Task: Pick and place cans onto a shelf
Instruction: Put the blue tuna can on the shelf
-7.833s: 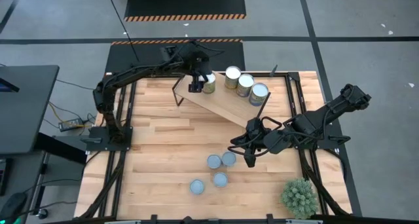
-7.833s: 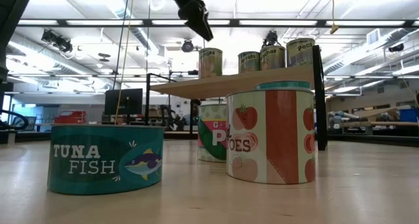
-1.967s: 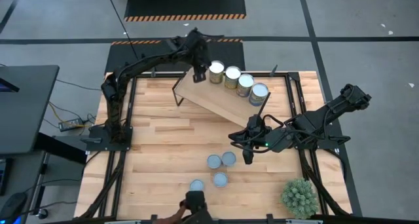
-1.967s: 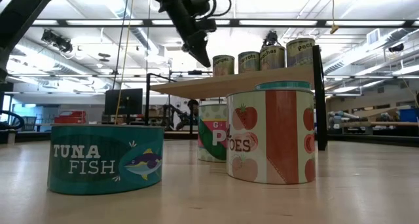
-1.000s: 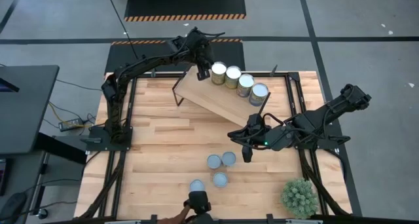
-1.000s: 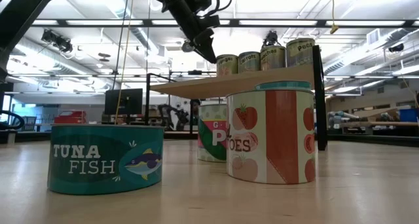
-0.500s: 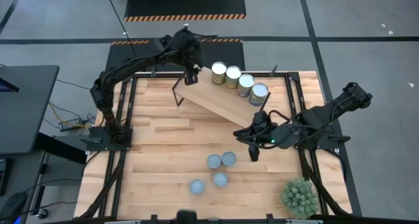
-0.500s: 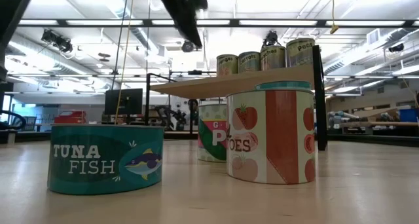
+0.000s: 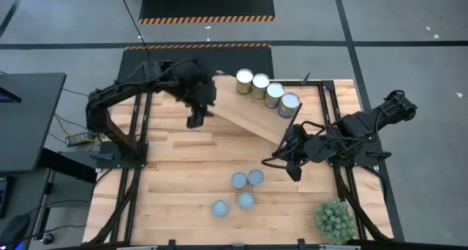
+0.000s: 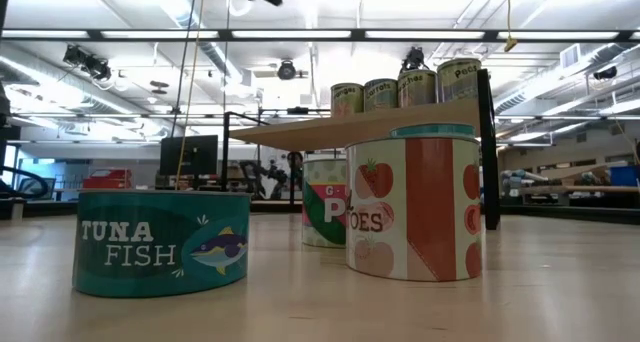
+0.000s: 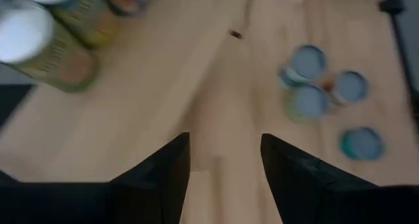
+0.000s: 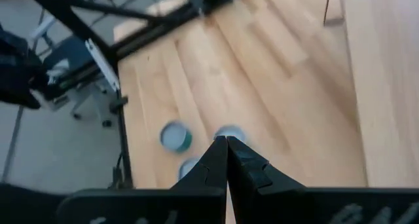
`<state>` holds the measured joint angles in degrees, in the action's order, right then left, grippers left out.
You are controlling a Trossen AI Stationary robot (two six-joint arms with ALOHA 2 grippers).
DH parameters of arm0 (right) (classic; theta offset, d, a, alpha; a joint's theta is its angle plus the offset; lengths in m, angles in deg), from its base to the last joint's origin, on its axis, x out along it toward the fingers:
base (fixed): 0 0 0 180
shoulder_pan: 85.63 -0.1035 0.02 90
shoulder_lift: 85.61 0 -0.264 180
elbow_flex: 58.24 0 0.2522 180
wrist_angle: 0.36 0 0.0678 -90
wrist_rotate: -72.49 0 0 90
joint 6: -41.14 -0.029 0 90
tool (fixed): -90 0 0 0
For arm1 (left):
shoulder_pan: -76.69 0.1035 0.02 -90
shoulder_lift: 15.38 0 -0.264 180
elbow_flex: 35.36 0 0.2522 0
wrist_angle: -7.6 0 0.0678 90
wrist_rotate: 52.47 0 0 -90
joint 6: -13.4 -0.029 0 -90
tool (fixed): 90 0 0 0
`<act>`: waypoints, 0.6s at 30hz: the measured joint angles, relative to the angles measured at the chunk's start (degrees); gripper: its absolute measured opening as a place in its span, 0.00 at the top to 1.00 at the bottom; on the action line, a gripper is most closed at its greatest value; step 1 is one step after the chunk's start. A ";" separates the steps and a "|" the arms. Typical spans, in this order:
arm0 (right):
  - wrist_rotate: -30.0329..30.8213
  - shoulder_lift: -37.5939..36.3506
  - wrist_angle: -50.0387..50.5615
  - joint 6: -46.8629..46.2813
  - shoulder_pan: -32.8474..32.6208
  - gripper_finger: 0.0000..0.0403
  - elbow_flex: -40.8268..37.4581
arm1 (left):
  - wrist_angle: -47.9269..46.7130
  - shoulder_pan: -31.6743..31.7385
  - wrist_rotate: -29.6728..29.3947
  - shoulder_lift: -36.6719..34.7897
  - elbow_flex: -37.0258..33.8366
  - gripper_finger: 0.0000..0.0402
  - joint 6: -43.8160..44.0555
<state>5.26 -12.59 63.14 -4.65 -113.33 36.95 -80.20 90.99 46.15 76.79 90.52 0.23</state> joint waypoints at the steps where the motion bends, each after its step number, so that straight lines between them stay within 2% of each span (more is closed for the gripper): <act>1: -1.35 -0.05 0.92 -0.83 0.00 0.98 0.00 | -0.89 -1.33 0.11 -0.15 0.01 0.52 1.54; 5: -8.44 -0.06 5.05 -3.98 -0.02 0.98 -0.01 | -5.63 -6.34 2.28 -0.09 0.00 0.52 6.35; 9: -13.21 0.05 7.53 -5.60 -0.42 0.97 -0.22 | -5.82 -11.57 2.91 0.86 -0.04 0.52 9.78; 14: -15.81 0.05 9.93 -8.07 -2.88 0.94 -0.24 | -3.91 -17.47 0.90 1.27 -0.04 0.52 12.59; 18: -14.81 0.05 10.68 -9.90 -6.32 0.91 -0.24 | -3.84 -21.41 -3.48 1.26 -0.04 0.52 13.65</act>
<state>-9.55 -12.54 73.82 -14.55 -119.66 36.71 -84.04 69.58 42.67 78.05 90.48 13.88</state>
